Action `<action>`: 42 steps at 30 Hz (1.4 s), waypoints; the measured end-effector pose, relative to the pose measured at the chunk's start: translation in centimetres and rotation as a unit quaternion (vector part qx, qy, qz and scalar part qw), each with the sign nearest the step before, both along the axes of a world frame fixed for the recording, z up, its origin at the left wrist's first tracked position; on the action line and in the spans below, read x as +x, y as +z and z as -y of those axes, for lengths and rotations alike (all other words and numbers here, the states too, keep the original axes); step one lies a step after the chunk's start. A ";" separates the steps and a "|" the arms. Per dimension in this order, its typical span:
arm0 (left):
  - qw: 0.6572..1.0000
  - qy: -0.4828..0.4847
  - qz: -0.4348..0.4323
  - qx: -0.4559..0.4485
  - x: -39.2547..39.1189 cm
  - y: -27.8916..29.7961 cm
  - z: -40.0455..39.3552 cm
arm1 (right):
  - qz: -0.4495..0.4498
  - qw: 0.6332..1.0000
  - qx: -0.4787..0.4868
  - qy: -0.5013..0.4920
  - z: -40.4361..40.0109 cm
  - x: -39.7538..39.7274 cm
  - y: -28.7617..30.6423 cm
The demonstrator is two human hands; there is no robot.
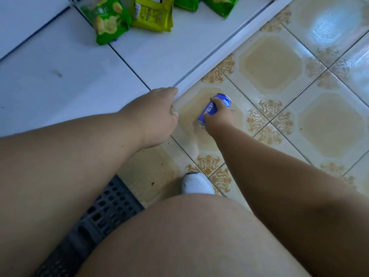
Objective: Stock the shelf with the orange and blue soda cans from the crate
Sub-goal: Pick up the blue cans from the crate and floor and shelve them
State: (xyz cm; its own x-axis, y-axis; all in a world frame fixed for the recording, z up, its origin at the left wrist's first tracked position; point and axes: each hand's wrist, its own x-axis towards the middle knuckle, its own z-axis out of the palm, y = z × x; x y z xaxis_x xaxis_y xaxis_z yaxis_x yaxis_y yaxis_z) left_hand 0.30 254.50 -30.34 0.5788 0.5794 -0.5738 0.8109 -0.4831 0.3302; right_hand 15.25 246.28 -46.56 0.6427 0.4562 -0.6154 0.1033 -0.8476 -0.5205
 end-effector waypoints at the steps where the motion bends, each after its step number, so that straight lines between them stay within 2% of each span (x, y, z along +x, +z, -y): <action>1: 1.000 0.016 0.005 -0.002 -0.2 0.4 -0.1 | -0.015 0.999 0.030 -0.006 -0.2 -0.6 0.8; 4: 0.997 0.073 0.023 -0.004 -1.2 1.9 -0.4 | -0.034 0.992 0.123 0.019 -1.1 -2.5 4.7; 8: 0.984 0.161 0.073 0.022 -3.2 5.0 -0.6 | -0.004 0.972 0.213 0.103 -2.5 -5.5 12.2; 12: 0.941 0.280 0.184 0.036 -5.8 9.2 0.5 | -0.015 0.937 0.304 0.170 -2.9 -8.9 20.2; 16: 0.841 0.432 0.327 0.012 -9.5 14.5 1.7 | -0.016 0.887 0.387 0.253 -2.3 -12.6 27.8; 18: 0.794 0.475 0.380 0.001 -11.7 17.5 2.4 | -0.007 0.863 0.406 0.300 -1.9 -14.8 31.3; 22: 0.735 0.520 0.434 0.027 -16.7 22.6 4.6 | -0.007 0.822 0.443 0.356 -0.5 -19.9 37.2; 29: 0.597 0.583 0.551 0.032 -26.0 28.5 10.9 | -0.038 0.807 0.473 0.353 3.6 -29.2 44.2; 32: 0.537 0.588 0.605 0.030 -29.7 30.3 13.7 | -0.131 0.808 0.448 0.358 5.4 -32.8 46.4; 35: 0.491 0.599 0.631 0.054 -33.1 31.6 16.1 | -0.274 0.773 0.415 0.395 6.6 -35.9 48.2; 36: 0.481 0.601 0.635 0.060 -34.1 32.0 16.7 | -0.298 0.760 0.407 0.410 7.0 -36.8 48.8; 38: 0.484 0.599 0.634 0.071 -35.9 32.6 17.7 | -0.309 0.756 0.404 0.412 7.8 -38.7 49.8; 40: 0.506 0.604 0.609 0.085 -37.1 33.5 18.6 | -0.264 0.775 0.420 0.392 8.7 -40.4 50.7; 42: 0.513 0.612 0.594 0.091 -38.0 34.3 19.1 | -0.216 0.787 0.442 0.371 9.7 -42.1 51.4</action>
State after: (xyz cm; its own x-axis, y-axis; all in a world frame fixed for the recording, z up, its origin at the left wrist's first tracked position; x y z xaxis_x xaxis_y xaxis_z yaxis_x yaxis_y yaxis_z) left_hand -37.72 235.36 3.95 -0.4047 0.9079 -0.1091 -0.1793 0.0383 0.9831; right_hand -26.82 236.53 4.88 -0.1857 0.9804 0.0659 0.0499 0.0764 -0.9958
